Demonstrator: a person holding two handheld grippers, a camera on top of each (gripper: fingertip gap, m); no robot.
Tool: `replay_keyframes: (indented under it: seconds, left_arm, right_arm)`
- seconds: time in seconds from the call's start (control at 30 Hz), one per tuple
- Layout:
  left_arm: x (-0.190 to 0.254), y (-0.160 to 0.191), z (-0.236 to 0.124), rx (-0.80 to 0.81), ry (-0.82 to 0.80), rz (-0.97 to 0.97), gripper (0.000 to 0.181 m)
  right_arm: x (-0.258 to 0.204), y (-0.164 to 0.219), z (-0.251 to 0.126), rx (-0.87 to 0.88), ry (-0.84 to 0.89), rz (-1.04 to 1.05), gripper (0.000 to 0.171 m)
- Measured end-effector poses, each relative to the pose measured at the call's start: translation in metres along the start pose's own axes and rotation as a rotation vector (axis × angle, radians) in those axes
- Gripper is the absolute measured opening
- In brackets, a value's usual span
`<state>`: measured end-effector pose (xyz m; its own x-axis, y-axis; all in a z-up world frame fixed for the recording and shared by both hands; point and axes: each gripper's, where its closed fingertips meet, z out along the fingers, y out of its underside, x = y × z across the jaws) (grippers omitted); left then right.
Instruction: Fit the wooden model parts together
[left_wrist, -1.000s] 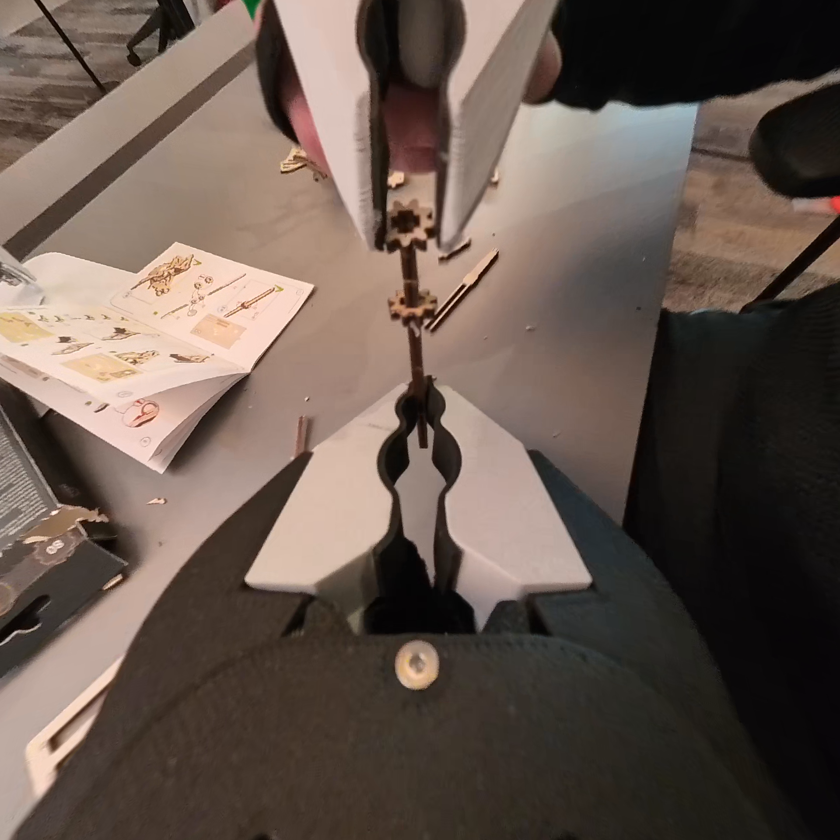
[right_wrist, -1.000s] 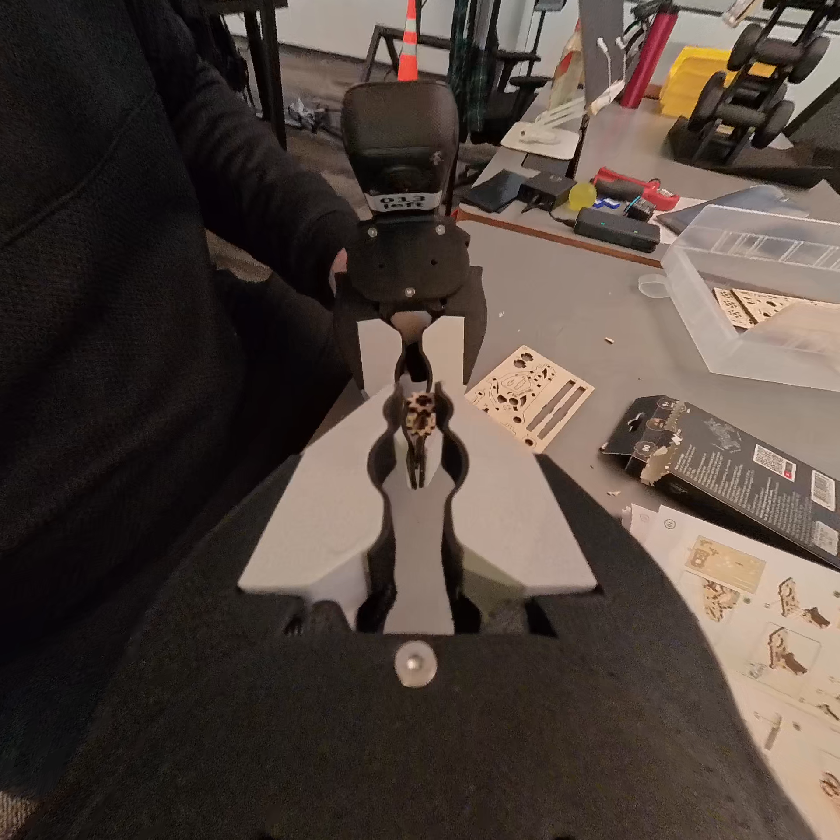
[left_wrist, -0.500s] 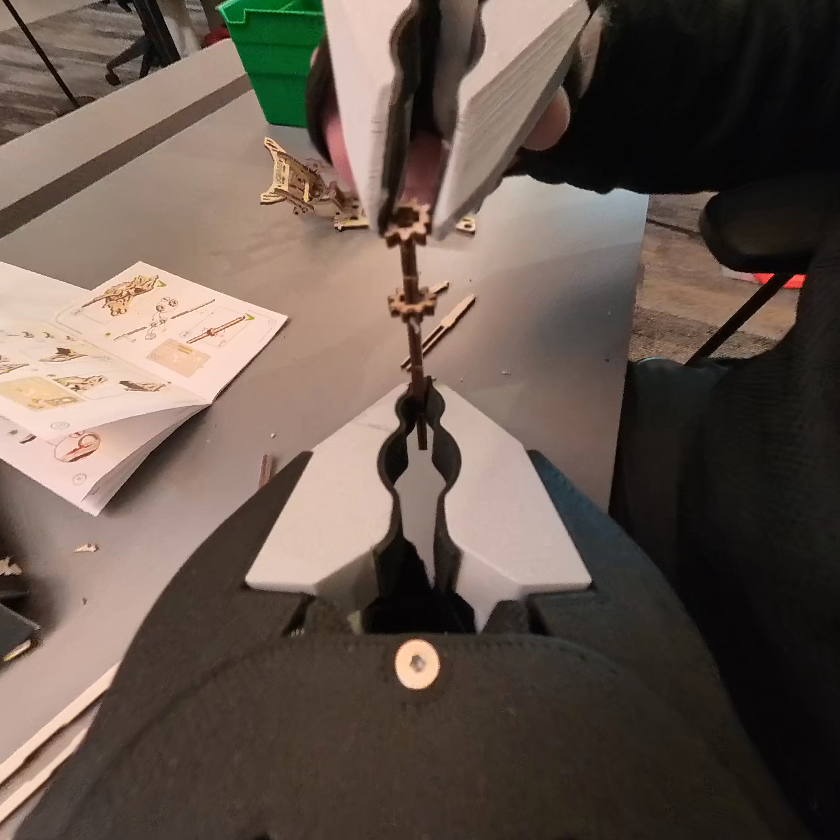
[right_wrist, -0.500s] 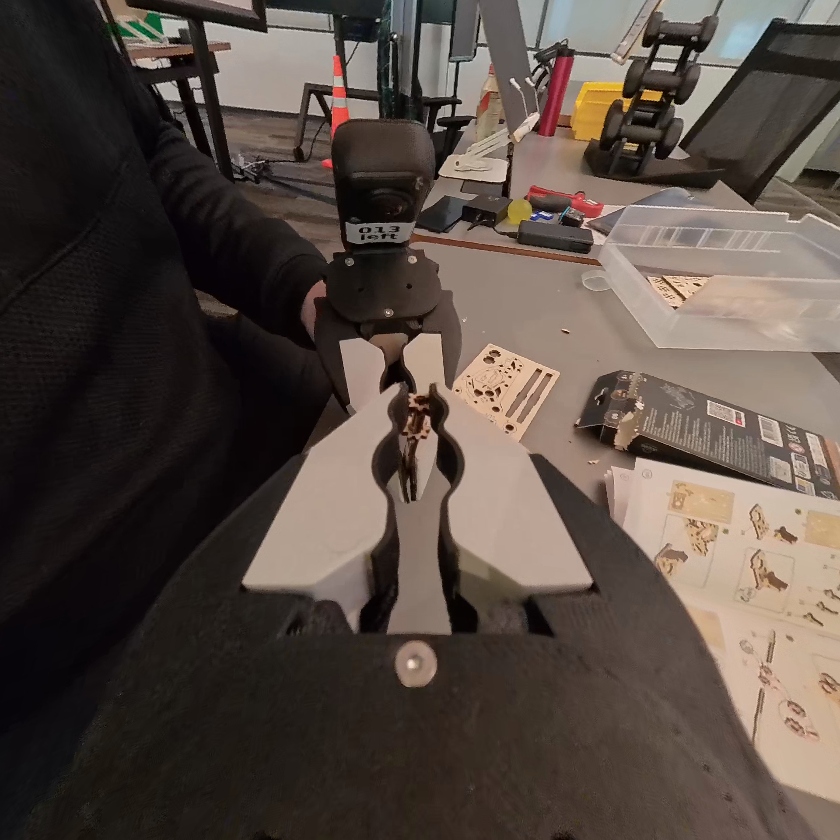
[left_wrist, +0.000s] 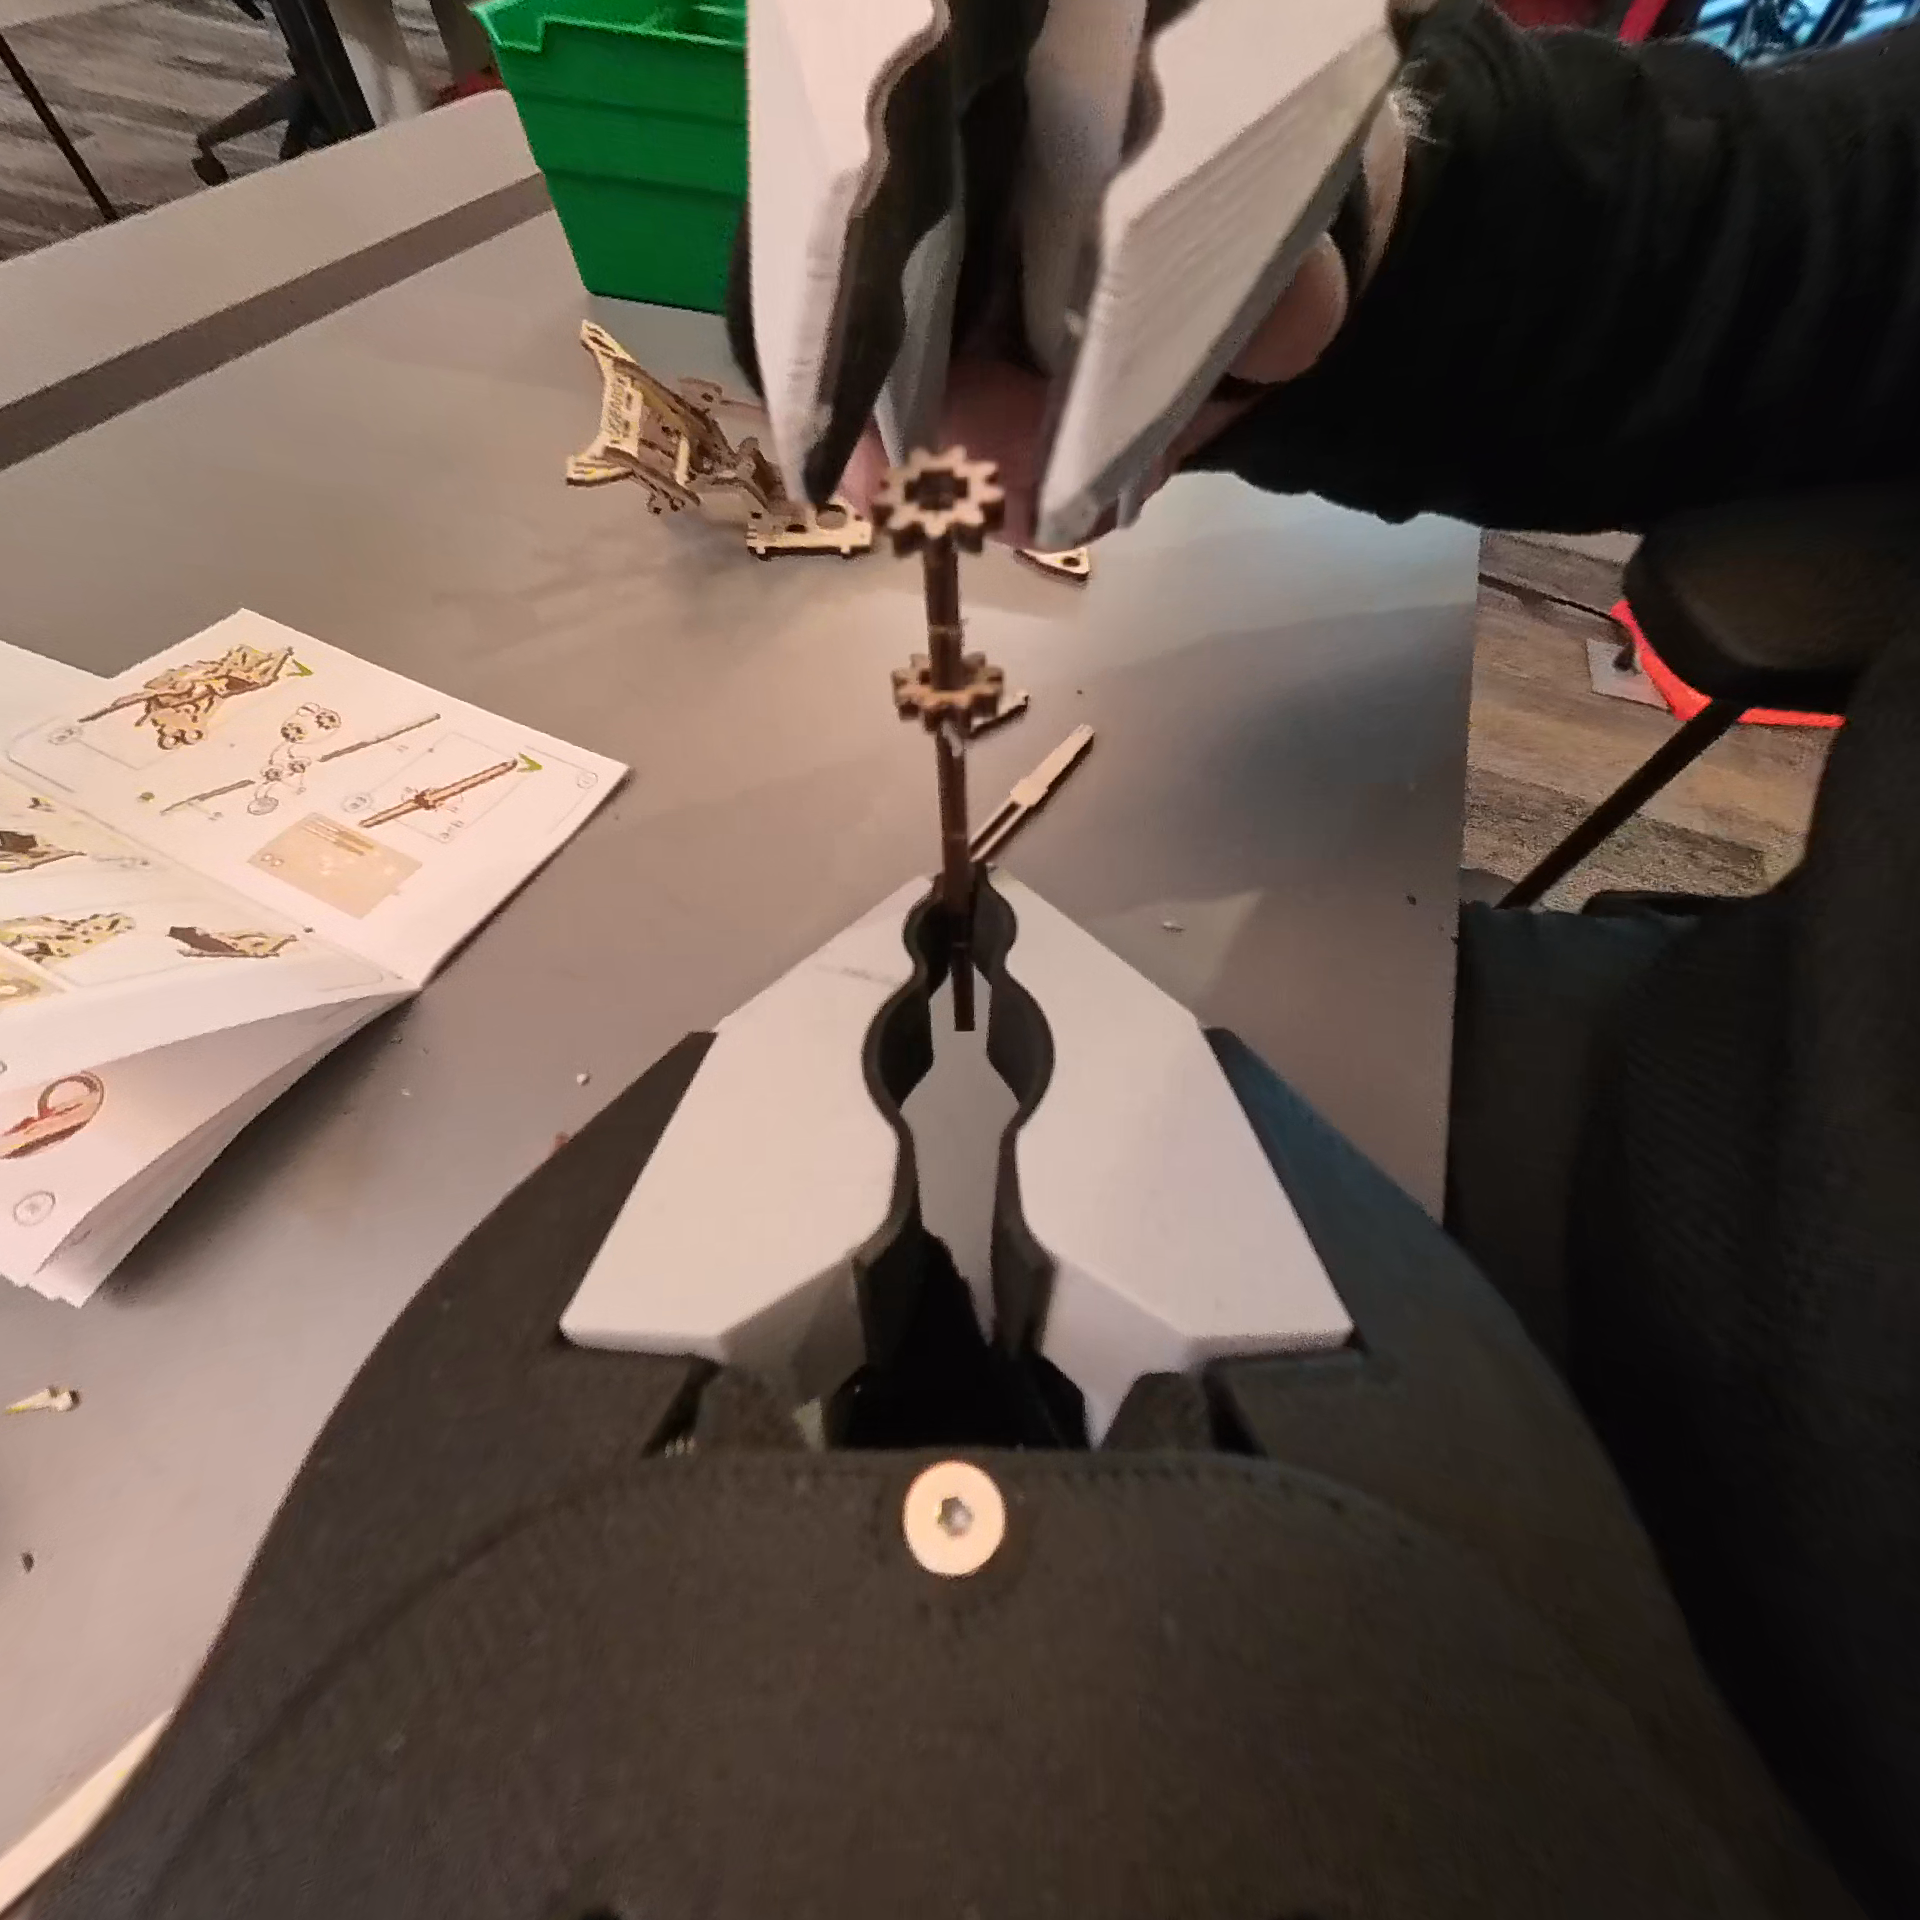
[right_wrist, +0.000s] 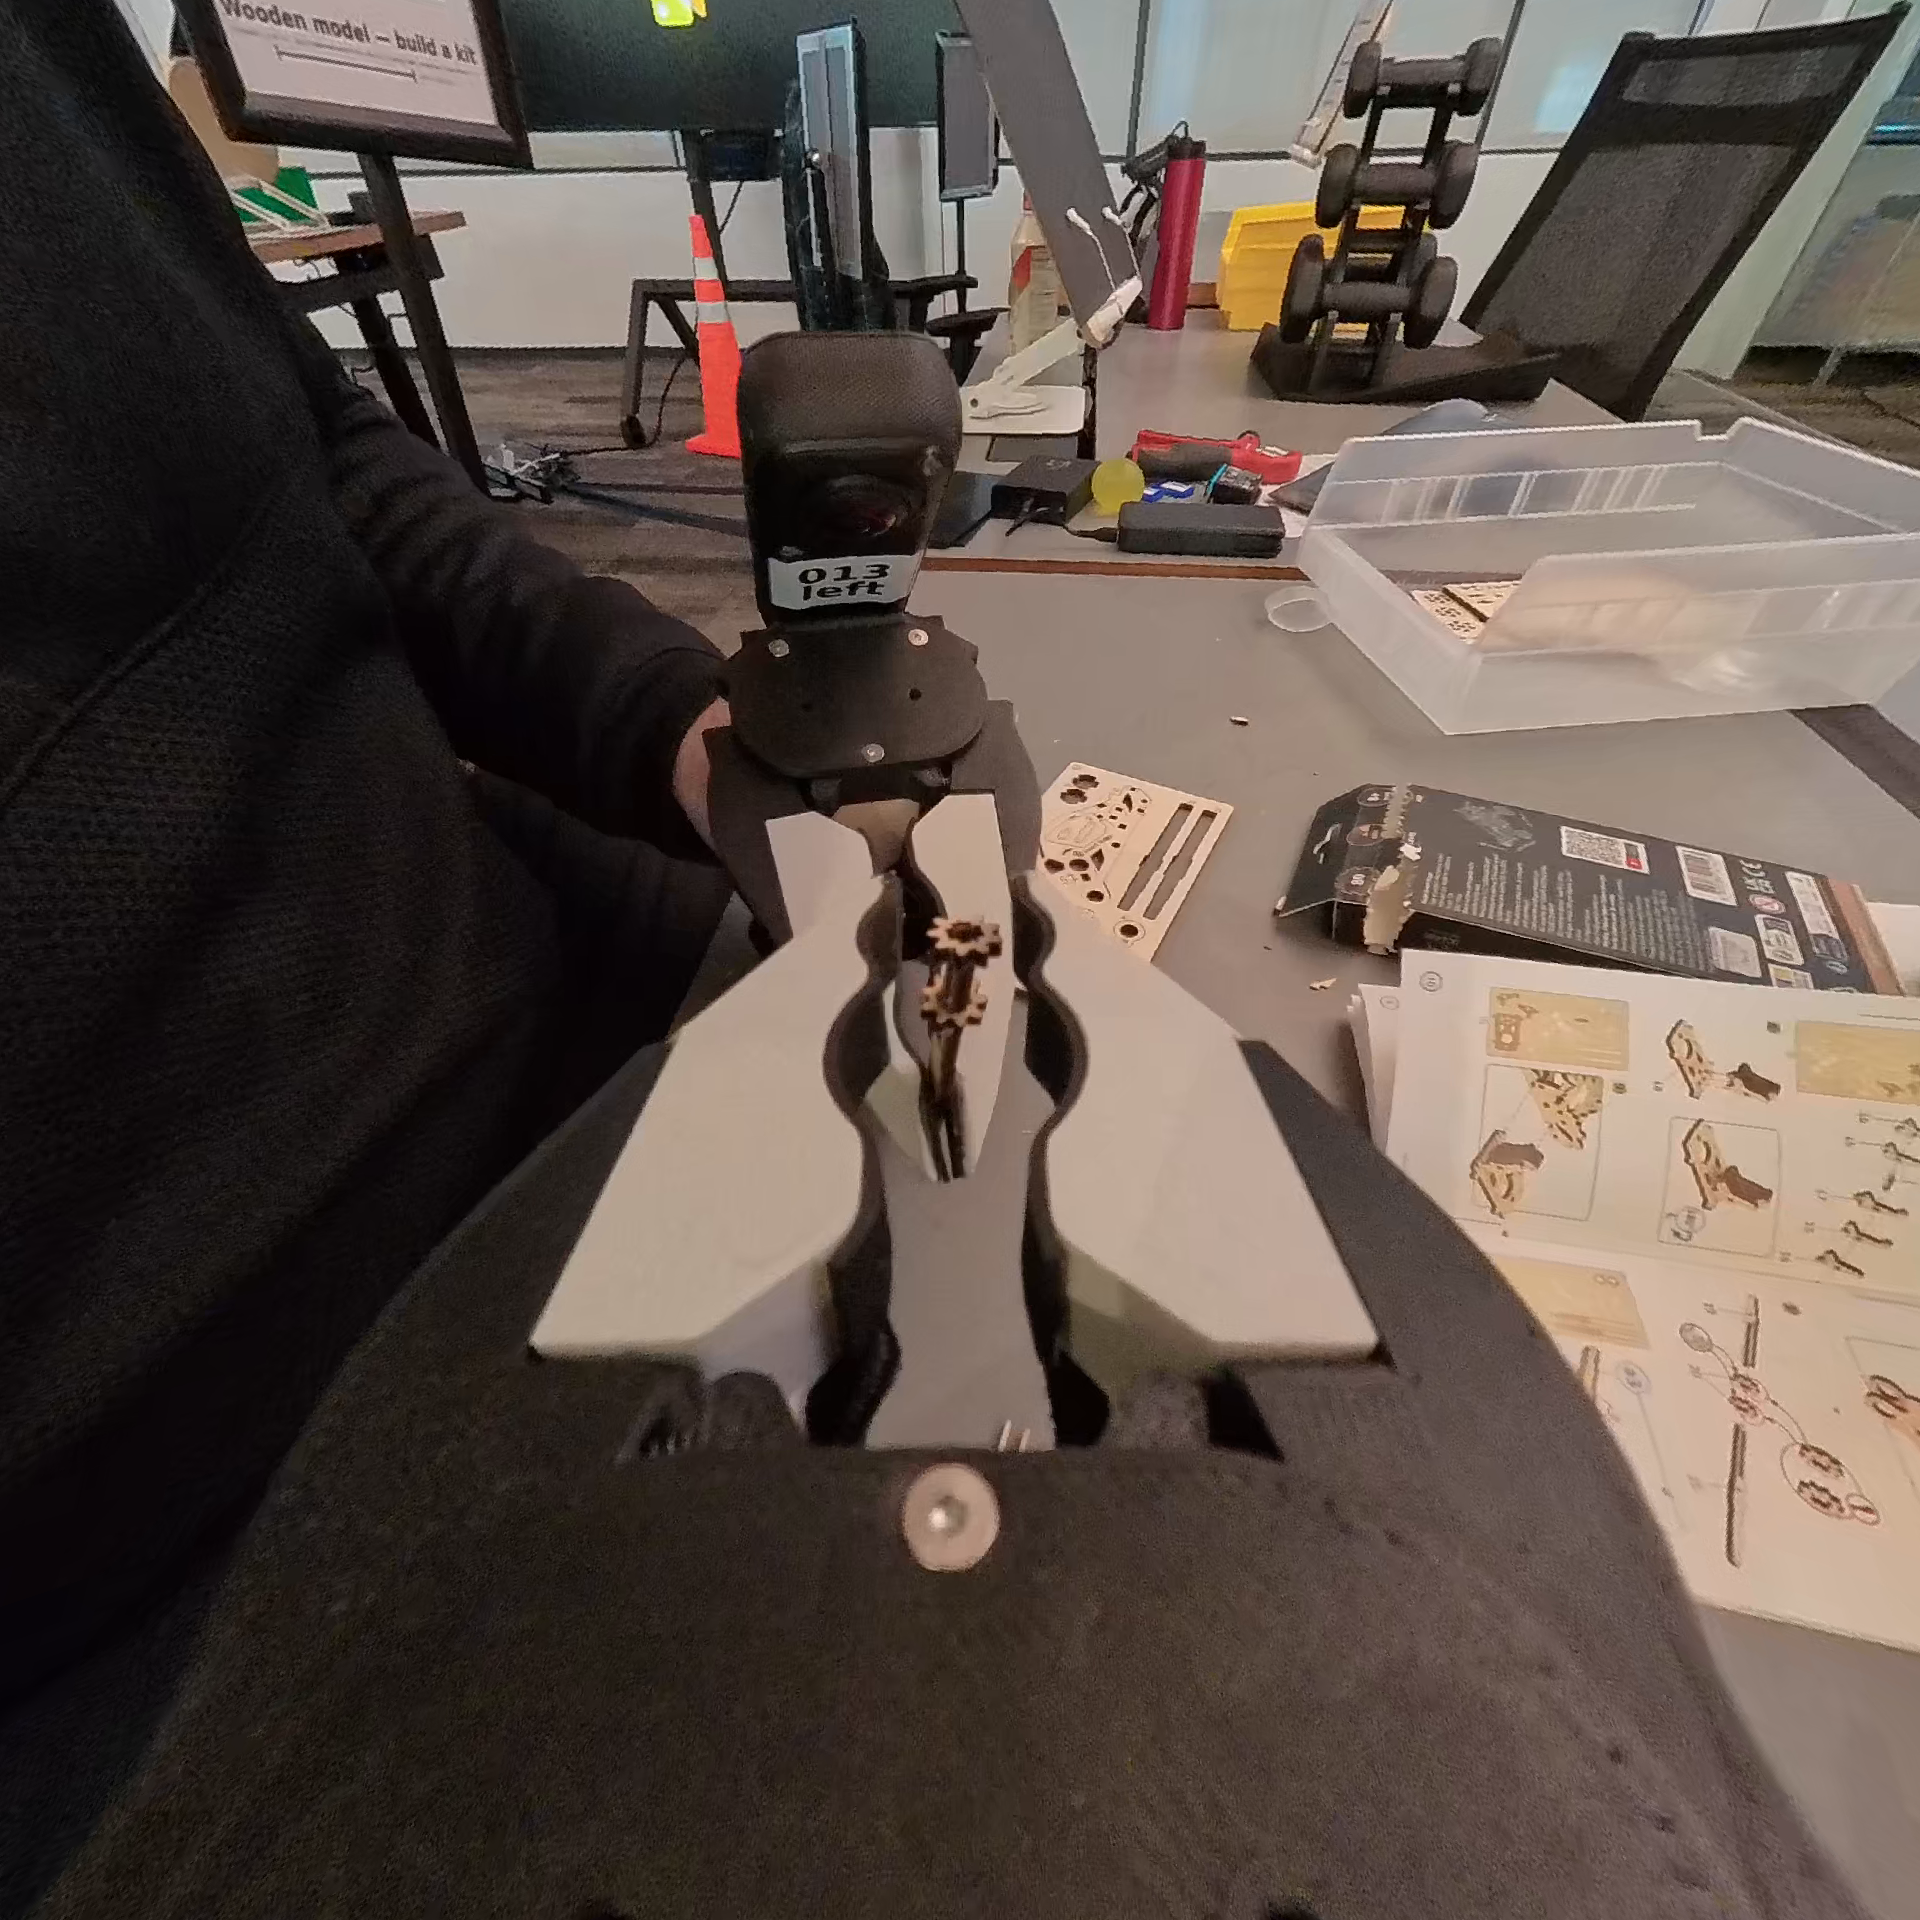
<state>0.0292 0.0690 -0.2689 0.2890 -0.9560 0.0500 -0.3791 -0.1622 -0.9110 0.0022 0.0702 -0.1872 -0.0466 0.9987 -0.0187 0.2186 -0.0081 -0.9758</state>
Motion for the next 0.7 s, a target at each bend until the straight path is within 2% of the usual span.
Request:
replay_keyframes:
  seconds: [0.03, 0.23, 0.37, 0.7]
  left_arm:
    - [-0.002, -0.001, 0.001, 0.004, -0.004, -0.002, 0.001]
    - [-0.009, -0.005, 0.011, 0.028, -0.006, -0.041, 0.001]
    - [-0.013, -0.011, 0.015, 0.087, 0.03, -0.169, 0.001]
    - [-0.015, -0.019, 0.018, 0.122, 0.052, -0.189, 0.001]
  right_arm:
    - [0.002, 0.001, -0.001, -0.001, 0.009, 0.002, 0.022]
    - [0.016, 0.004, -0.016, 0.0, 0.083, 0.037, 0.03]
    - [0.026, 0.008, -0.024, -0.001, 0.136, 0.079, 0.031]
    - [0.034, -0.003, -0.013, 0.064, 0.126, 0.151, 0.03]
